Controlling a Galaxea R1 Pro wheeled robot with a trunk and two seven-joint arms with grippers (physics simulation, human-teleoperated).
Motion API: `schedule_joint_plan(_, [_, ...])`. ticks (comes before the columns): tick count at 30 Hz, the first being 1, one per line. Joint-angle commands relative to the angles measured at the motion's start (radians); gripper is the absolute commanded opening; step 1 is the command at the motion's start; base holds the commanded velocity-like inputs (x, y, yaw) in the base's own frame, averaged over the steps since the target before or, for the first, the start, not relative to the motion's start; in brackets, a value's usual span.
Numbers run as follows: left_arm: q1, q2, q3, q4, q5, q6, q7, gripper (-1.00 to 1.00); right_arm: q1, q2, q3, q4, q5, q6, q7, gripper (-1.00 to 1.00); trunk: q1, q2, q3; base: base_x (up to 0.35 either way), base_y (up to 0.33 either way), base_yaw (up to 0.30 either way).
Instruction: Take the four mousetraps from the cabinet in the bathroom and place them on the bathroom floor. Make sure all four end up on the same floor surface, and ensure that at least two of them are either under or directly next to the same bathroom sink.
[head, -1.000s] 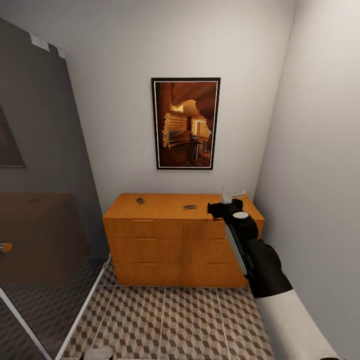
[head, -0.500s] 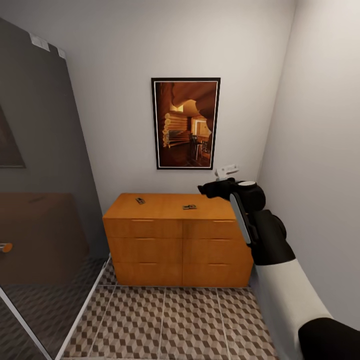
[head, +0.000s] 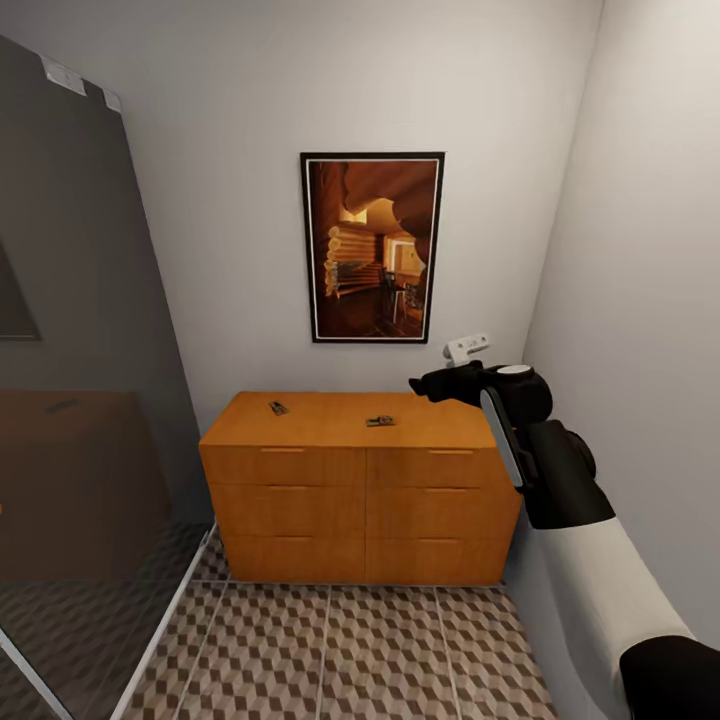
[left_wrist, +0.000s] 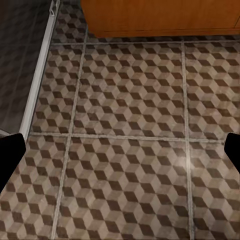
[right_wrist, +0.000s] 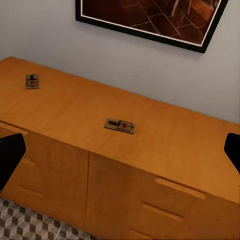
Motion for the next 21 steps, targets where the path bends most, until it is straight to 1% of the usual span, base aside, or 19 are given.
schedule_joint_plan(1, [-0.001,0.0,-0.009,0.004,0.005,-0.006,0.002,1.0,0.0,-0.001,0.001,-0.001,0.008,0.003,0.008,1.0,0.001,-0.001,0.0,0.32,0.0,0.0])
schedule_joint_plan(7, [-0.001,-0.001,-0.009,0.005,0.005,-0.005,0.002,1.0,0.001,-0.004,0.0,-0.001,0.009,0.003,0.012,1.0,0.001,-0.001,0.0,0.327,0.0,0.0])
schedule_joint_plan(13, [-0.001,-0.002,-0.009,0.005,0.005,-0.005,0.002,1.0,0.001,-0.02,0.001,-0.001,0.008,0.003,0.014,1.0,0.001,-0.001,0.0,0.332,0.0,0.0])
schedule_joint_plan(21, [-0.001,-0.002,-0.009,0.005,0.005,-0.004,0.002,1.0,0.004,-0.027,0.001,0.0,0.008,0.003,0.022,1.0,0.001,-0.001,0.0,0.334,0.0,0.0])
